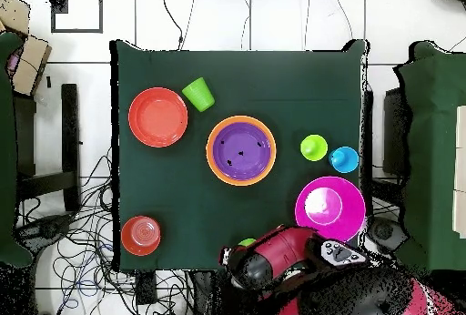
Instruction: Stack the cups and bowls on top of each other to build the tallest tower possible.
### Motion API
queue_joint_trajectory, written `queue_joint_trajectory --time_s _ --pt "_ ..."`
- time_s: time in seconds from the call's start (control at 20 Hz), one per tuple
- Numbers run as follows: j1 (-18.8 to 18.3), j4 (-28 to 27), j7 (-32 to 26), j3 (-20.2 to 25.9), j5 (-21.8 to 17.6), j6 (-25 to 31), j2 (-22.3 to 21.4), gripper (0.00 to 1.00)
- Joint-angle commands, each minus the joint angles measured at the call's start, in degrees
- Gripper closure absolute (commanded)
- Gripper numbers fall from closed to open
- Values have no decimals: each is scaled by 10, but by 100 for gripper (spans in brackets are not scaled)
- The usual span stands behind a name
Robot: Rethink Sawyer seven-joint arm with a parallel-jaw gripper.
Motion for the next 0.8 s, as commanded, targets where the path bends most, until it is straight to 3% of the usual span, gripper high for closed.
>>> queue_joint_trajectory --time_s 0.05,0.4,0.8 --pt "2 -7 -121 49 -11 57 -9 0" --pt "-1 13 -117 59 8 70 -36 0" --pt "3 7 -110 60 1 67 -28 0"
